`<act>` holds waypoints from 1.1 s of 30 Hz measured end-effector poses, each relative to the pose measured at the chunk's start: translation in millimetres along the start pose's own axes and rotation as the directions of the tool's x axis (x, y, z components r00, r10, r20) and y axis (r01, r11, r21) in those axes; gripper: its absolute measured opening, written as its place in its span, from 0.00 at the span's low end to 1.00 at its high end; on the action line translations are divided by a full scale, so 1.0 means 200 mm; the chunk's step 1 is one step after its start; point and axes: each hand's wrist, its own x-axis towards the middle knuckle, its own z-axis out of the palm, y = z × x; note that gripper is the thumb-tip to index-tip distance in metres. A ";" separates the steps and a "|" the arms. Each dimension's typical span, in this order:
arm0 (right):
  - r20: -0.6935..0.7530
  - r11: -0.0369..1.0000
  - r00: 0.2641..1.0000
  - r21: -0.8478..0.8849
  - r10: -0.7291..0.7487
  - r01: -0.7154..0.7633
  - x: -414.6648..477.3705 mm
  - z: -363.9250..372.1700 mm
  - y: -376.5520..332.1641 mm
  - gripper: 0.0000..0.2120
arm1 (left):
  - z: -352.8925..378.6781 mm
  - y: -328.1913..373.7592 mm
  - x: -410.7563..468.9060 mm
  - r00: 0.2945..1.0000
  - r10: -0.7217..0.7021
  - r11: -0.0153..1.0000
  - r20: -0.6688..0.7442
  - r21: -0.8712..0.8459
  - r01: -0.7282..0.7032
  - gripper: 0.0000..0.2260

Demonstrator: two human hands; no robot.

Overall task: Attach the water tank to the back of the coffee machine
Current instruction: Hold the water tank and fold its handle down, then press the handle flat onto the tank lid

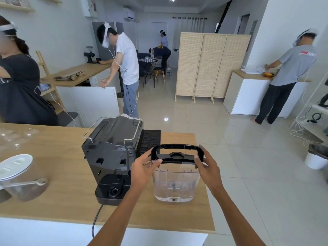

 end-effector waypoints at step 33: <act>0.045 0.998 0.999 0.060 0.009 -0.012 0.00 0.01 0.04 0.22 | 0.06 0.06 -0.03 0.995 -0.075 0.995 0.065 0.074 0.071 0.19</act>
